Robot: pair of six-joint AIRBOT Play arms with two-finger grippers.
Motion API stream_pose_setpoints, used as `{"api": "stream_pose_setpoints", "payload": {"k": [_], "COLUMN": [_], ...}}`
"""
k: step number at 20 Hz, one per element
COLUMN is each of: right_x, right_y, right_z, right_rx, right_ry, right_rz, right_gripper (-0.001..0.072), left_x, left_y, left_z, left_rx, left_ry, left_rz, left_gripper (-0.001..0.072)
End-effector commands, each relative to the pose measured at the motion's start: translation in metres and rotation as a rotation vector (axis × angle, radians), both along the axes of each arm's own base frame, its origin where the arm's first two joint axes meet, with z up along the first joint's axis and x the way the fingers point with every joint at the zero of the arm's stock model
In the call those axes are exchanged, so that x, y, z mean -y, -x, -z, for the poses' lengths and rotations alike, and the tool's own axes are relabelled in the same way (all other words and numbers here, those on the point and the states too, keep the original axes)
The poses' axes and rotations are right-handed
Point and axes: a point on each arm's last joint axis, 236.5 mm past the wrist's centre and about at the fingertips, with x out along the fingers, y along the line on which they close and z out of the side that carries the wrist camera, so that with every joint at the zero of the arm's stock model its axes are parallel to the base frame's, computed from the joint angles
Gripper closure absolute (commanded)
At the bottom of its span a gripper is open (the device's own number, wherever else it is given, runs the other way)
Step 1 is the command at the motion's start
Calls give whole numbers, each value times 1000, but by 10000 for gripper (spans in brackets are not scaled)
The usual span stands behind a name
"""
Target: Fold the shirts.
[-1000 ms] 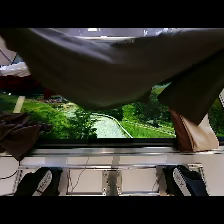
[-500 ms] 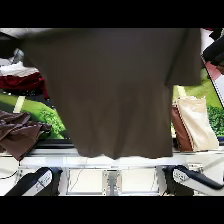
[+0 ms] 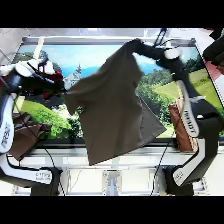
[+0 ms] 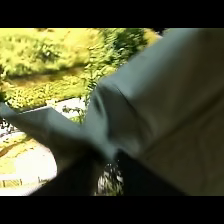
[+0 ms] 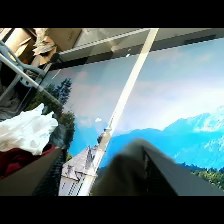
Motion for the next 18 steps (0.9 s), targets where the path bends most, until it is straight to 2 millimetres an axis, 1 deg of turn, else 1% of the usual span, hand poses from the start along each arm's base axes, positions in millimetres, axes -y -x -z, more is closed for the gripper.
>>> {"api": "stream_pose_setpoints", "payload": {"k": [1,2,3,4,5,6,7,8,9,10,11,12,13,14,16,17,18], "right_x": [-17,-16,-11,-1,19,48,80,117,150,176,190,200,205,205,201,200,200], "right_y": [-19,-16,-10,-2,11,25,42,66,91,123,153,185,213,231,256,273,296], "right_z": [17,-2,-24,-46,-66,-76,-77,-72,-66,-58,-50,-38,-26,-15,16,41,69], "right_rx": [35,60,87,99,69,17,-47,-133,-223,-317,-400,-497,-579,-625,-695,-751,-827], "right_ry": [3,7,23,40,49,82,142,227,304,373,422,468,497,506,471,461,461], "right_rz": [86,51,2,-47,-78,-82,-71,-51,-29,-23,-38,-63,-85,-91,-73,-68,-77], "right_gripper": [163,163,164,167,201,233,233,233,233,233,233,233,234,234,235,235,235], "left_x": [-7,-14,-28,-46,-67,-87,-105,-119,-125,-127,-125,-119,-109,-98,-66,-52,-40], "left_y": [-27,-38,-47,-53,-56,-56,-52,-49,-48,-48,-49,-50,-53,-56,-68,-75,-82], "left_z": [24,6,-15,-39,-61,-80,-96,-105,-108,-105,-99,-89,-76,-65,-47,-41,-36], "left_rx": [35,88,145,209,271,318,350,372,387,392,382,363,340,321,301,295,288], "left_ry": [39,55,51,37,22,9,-2,-16,-34,-54,-65,-79,-107,-132,-139,-131,-121], "left_rz": [-102,-136,-166,-202,-248,-290,-325,-342,-332,-310,-295,-270,-230,-186,-108,-85,-70], "left_gripper": [196,195,194,194,194,194,194,194,194,195,196,196,196,196,198,200,202]}}
